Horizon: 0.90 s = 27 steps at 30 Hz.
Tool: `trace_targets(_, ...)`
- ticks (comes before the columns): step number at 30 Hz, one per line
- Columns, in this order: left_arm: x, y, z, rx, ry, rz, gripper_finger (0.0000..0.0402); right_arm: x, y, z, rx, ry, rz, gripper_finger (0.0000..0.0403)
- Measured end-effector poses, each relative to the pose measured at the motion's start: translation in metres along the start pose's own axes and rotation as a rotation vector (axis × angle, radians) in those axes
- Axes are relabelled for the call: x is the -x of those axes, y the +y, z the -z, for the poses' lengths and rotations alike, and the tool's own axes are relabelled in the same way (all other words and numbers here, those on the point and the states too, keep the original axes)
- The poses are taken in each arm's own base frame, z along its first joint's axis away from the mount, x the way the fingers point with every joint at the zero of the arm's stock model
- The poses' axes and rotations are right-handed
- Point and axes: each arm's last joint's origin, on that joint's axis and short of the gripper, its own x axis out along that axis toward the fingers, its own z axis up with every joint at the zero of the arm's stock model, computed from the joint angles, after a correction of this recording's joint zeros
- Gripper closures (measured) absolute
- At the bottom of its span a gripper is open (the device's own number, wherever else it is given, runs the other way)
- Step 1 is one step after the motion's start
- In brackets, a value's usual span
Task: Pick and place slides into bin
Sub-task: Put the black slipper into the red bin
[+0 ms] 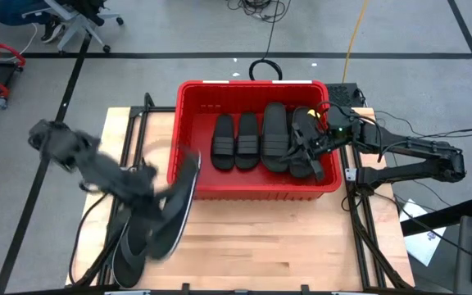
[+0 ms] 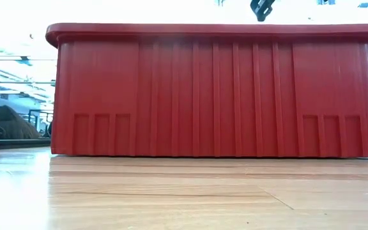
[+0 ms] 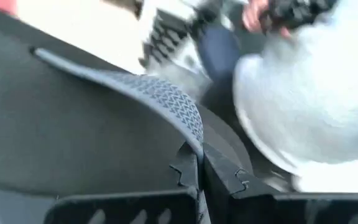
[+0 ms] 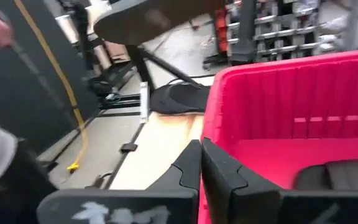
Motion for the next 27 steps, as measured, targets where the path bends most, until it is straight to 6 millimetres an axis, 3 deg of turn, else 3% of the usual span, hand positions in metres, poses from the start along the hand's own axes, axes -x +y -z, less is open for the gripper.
trace_targets(6,0.048,0.019,-0.046,-0.197,-0.22,-0.29,0.0401,0.0,-0.004,-0.001,0.001,-0.02,0.139,0.0399)
trace_targets(11,0.069,0.056,-0.079,-0.186,-0.28,-0.554,0.0401,0.001,-0.008,-0.001,-0.041,-0.045,0.27,0.0399)
trace_targets(14,0.075,0.084,-0.096,-0.194,-0.221,-0.56,0.0401,0.001,-0.009,-0.001,-0.064,-0.057,0.316,0.0399)
trace_targets(19,0.053,0.152,-0.125,-0.194,-0.06,-0.549,0.0401,0.002,-0.011,-0.002,-0.085,-0.075,0.399,0.0399)
trace_targets(27,-0.019,0.255,-0.154,-0.193,0.149,-0.498,0.0401,0.003,-0.013,-0.002,-0.091,-0.09,0.455,0.0399)
